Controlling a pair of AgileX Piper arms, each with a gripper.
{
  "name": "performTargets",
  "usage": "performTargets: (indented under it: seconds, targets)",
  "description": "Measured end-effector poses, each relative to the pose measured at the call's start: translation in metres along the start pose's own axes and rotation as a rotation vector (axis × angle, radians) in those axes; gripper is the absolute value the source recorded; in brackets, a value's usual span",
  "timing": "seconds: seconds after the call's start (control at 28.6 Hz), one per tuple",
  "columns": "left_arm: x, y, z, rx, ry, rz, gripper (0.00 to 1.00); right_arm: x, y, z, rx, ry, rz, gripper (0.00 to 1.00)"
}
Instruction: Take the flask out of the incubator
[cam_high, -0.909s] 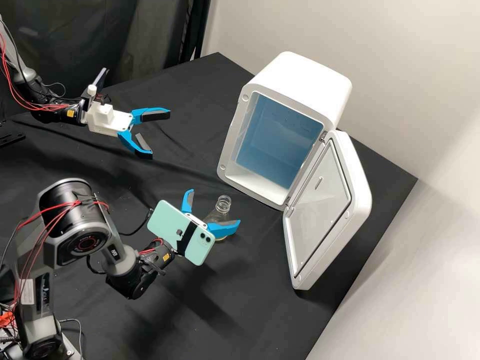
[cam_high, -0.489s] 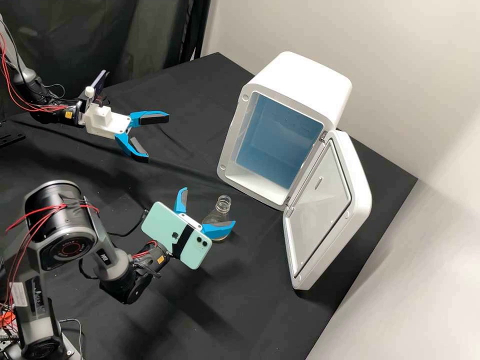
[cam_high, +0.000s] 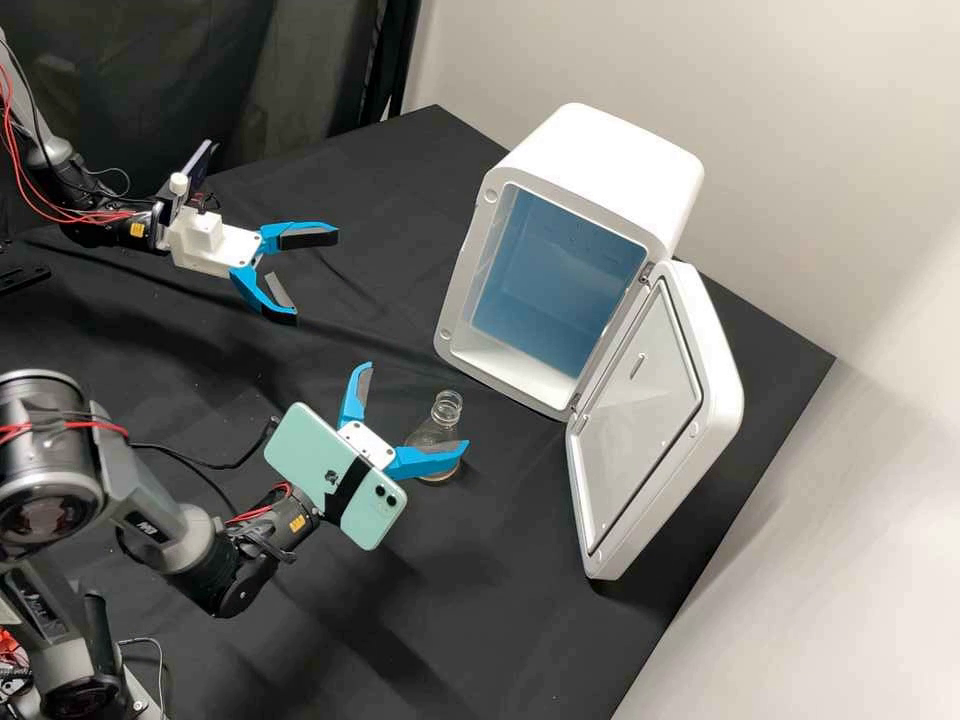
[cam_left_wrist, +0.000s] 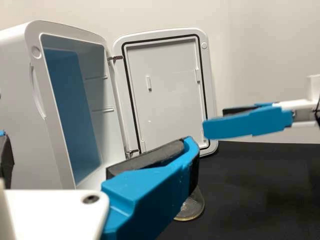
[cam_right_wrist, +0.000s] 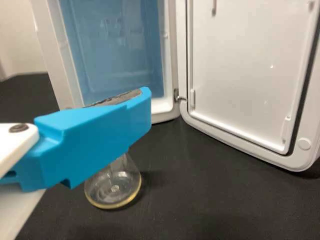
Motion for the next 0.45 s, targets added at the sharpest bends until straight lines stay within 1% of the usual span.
performTargets:
  seconds: [0.07,0.1,0.21,0.28,0.35,0.38,0.42,0.45]
  targets:
    - [0.000,0.0000,0.000,0.000,0.000,0.000,1.00,-0.005,0.003,-0.002,0.005,0.002,0.022,1.00]
    - [0.000,0.0000,0.000,0.000,0.000,0.000,1.00,-0.008,0.005,-0.003,0.008,0.000,0.039,1.00]
    - [0.000,0.0000,0.000,0.000,0.000,0.000,1.00,-0.015,0.008,-0.004,0.005,-0.008,0.068,1.00]
    - [0.000,0.0000,0.000,0.000,0.000,0.000,1.00,-0.019,0.007,-0.003,0.000,-0.020,0.081,1.00]
    - [0.000,0.0000,0.000,0.000,0.000,0.000,1.00,-0.022,0.005,-0.002,-0.020,-0.040,0.093,1.00]
    - [0.000,0.0000,0.000,0.000,0.000,0.000,1.00,-0.023,0.004,-0.002,-0.026,-0.046,0.095,1.00]
    - [0.000,0.0000,0.000,0.000,0.000,0.000,1.00,-0.023,0.003,-0.001,-0.029,-0.050,0.088,1.00]
    - [0.000,0.0000,0.000,0.000,0.000,0.000,1.00,-0.022,0.000,0.001,-0.023,-0.059,0.074,1.00]
